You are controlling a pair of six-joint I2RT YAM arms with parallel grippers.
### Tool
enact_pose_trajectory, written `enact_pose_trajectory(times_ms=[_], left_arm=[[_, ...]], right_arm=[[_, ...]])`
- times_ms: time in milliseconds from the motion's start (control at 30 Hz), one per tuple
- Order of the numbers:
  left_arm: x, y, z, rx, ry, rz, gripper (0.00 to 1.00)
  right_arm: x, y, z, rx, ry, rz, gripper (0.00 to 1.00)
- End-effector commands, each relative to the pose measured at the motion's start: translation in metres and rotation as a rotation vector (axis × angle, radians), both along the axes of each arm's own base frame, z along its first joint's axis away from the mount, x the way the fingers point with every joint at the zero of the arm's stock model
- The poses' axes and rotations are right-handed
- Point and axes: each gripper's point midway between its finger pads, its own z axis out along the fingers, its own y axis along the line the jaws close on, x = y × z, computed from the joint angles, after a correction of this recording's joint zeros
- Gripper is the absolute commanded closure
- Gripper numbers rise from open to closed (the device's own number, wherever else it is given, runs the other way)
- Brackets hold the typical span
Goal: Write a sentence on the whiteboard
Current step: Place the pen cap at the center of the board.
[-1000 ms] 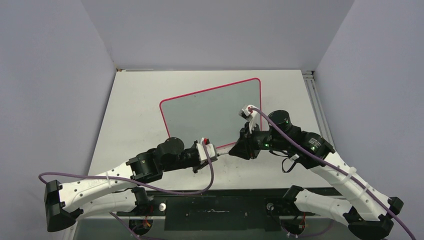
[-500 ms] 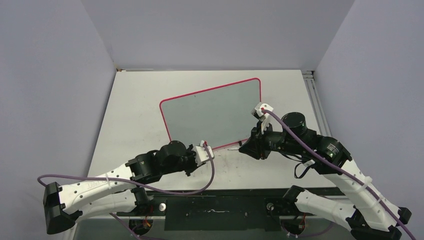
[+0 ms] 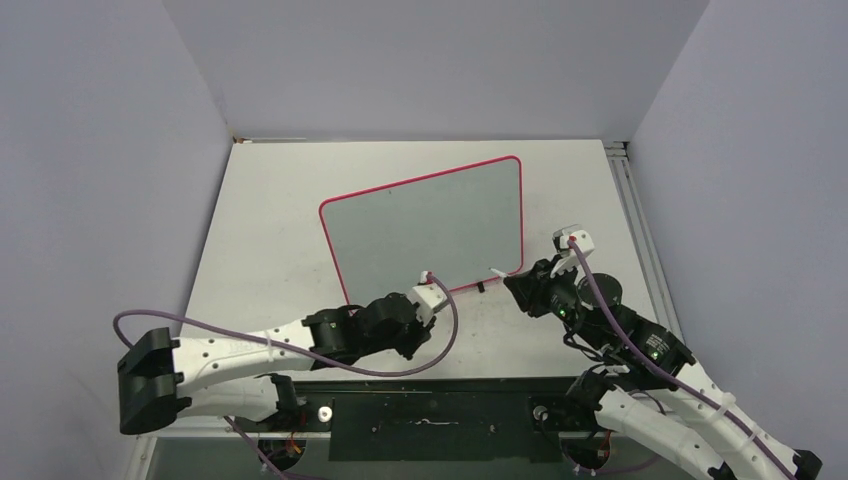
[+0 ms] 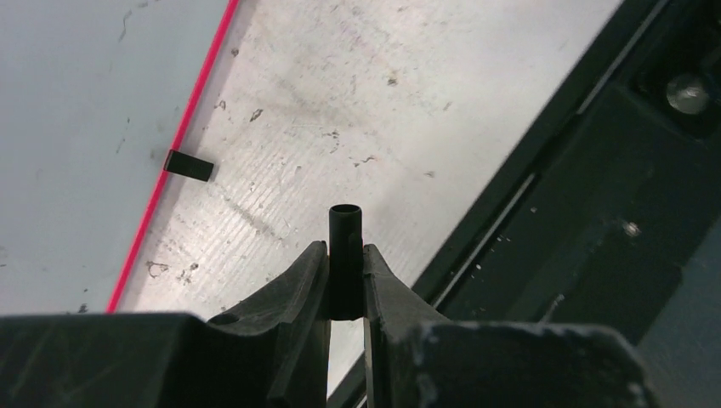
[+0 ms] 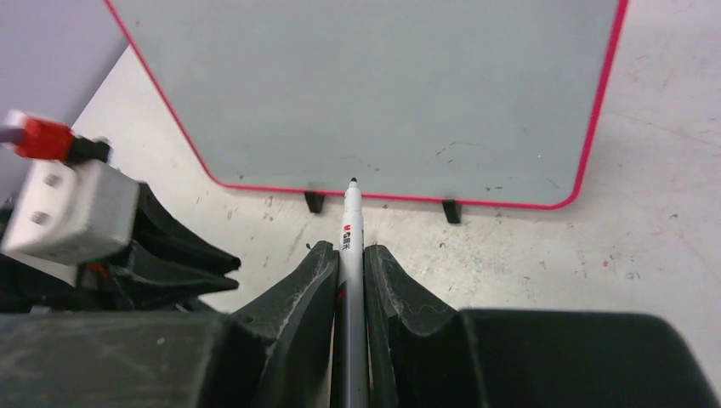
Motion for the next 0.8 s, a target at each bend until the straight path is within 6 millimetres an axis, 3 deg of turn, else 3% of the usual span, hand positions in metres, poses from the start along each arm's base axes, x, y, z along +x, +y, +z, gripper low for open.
enact_pose_trajectory(times_ms=[0, 367, 767], left_arm=[[0.021, -0.014, -0.022, 0.004, 0.039, 0.176, 0.96], [0.041, -0.044, -0.063, 0.061, 0.082, 0.277, 0.96], [0.037, -0.046, -0.097, 0.14, 0.139, 0.305, 0.87]], right_arm=[[0.028, -0.013, 0.029, 0.143, -0.118, -0.192, 0.95], [0.025, -0.015, 0.019, 0.167, -0.11, -0.197, 0.95], [0.023, -0.022, 0.01, 0.153, -0.101, -0.218, 0.95]])
